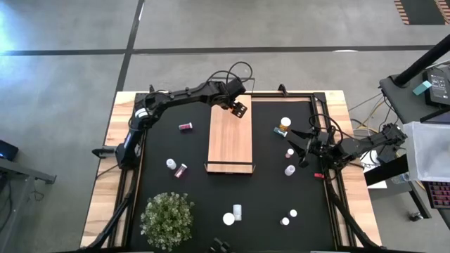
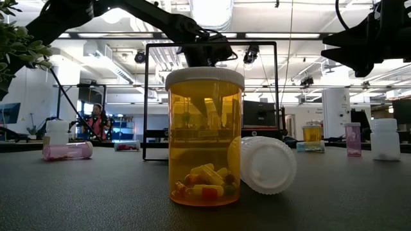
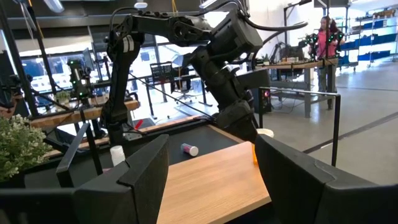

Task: Pick and place medicine bottles onto shelf by color
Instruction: Put the top left orange pill bottle on the shelf, then put the top left white pill bottle on the shelf

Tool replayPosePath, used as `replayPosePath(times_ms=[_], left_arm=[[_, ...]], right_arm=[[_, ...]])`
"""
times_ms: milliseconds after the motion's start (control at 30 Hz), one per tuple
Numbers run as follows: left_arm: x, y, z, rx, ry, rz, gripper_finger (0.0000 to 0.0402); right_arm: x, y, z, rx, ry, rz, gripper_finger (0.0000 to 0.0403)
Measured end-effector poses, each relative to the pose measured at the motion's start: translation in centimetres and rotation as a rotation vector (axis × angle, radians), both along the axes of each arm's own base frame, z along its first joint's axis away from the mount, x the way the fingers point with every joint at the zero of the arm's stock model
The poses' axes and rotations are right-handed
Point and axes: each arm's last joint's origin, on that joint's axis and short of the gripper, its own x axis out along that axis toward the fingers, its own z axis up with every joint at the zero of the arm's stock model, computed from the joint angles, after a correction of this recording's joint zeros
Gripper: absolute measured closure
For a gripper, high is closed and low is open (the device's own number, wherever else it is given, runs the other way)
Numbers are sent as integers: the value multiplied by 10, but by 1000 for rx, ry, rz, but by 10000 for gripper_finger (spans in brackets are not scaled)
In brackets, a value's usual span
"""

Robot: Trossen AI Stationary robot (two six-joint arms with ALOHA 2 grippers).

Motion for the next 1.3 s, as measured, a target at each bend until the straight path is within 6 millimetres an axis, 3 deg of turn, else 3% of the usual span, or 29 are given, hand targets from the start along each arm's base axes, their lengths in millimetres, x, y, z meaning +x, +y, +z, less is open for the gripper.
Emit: replayPosePath(times_ms=[300,800,1000,1300], left_arm=[[0,0,0,6,-2,-4,205],[-2,3,0,62,29,41,210],[-2,3,0,60,26,47,182],[-2,3,1,62,27,50,108]], right_arm=[[0,0,0,0,0,0,174],[0,0,0,0,0,0,174],[0,0,0,0,0,0,174],[0,0,0,0,0,0,174]])
